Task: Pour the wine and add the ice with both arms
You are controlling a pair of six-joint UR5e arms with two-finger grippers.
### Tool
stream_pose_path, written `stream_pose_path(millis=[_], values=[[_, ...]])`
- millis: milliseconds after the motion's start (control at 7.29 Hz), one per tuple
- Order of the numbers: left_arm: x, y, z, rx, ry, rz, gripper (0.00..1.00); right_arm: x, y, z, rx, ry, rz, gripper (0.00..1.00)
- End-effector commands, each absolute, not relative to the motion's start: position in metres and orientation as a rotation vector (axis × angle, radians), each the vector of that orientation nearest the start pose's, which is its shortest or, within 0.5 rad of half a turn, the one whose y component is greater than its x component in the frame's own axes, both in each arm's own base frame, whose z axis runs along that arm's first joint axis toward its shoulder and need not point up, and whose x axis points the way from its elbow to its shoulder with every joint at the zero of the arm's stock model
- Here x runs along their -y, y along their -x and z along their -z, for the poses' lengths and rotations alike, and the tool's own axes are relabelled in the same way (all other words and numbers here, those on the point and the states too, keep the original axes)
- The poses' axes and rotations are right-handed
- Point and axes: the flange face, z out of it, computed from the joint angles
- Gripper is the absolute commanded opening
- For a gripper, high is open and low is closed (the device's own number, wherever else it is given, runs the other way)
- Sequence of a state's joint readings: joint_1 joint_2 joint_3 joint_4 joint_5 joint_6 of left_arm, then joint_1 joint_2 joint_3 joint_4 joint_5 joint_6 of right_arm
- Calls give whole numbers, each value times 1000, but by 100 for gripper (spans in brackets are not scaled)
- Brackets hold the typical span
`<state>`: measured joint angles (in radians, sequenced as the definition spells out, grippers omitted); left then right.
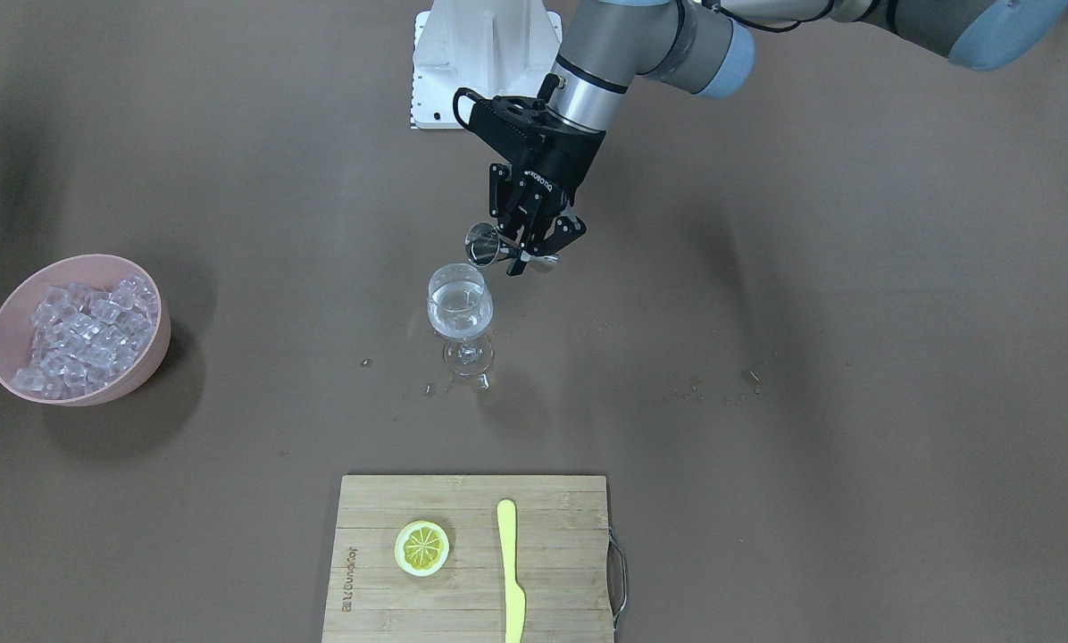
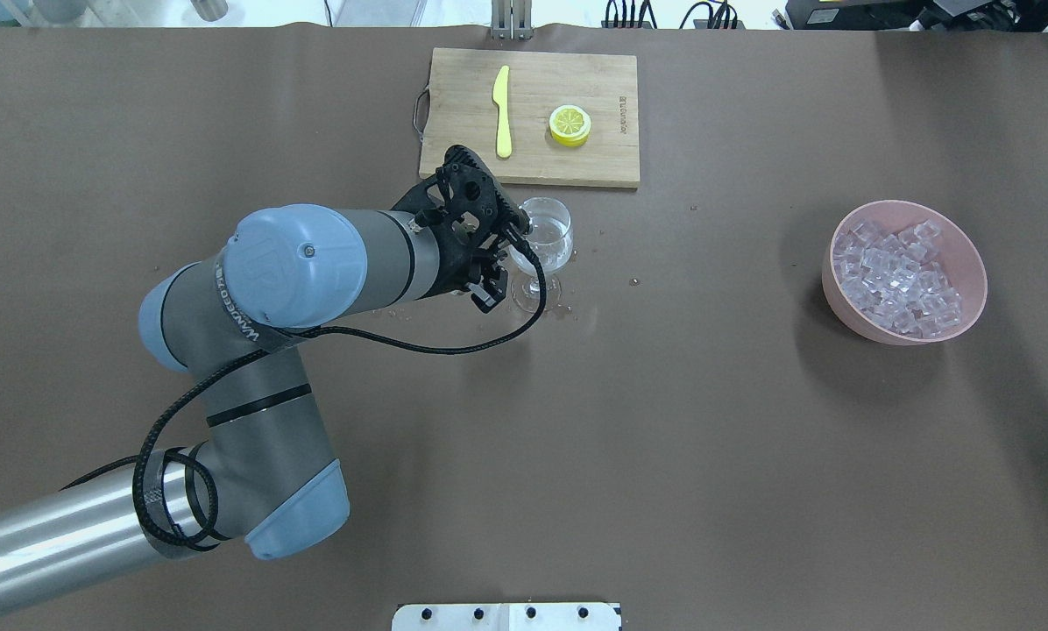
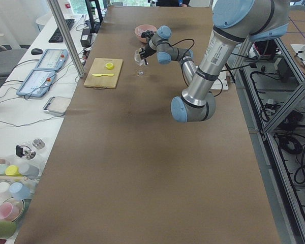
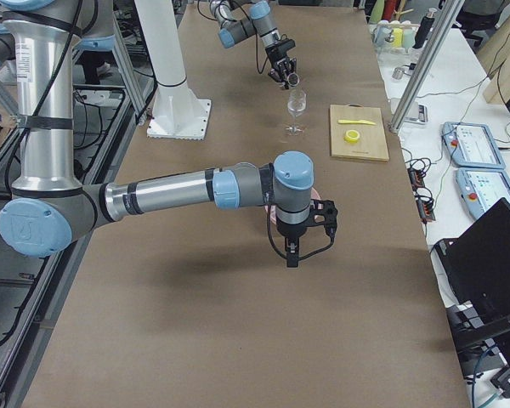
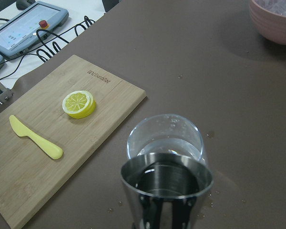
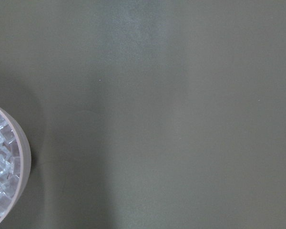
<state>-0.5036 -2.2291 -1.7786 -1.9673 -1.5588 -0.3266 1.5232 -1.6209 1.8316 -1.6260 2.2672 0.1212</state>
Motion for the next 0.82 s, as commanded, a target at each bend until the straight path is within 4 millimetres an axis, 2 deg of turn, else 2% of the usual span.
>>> stream_pose_path(millis=[0, 549, 686], values=[[430, -496, -128, -791, -964, -634, 0, 475, -47, -565, 705, -90, -17, 100], [436, -496, -118, -765, -882, -672, 0, 475, -47, -567, 705, -87, -18, 100], [437, -497, -105, -747, -869, -684, 0, 475, -47, -567, 706, -86, -18, 100]])
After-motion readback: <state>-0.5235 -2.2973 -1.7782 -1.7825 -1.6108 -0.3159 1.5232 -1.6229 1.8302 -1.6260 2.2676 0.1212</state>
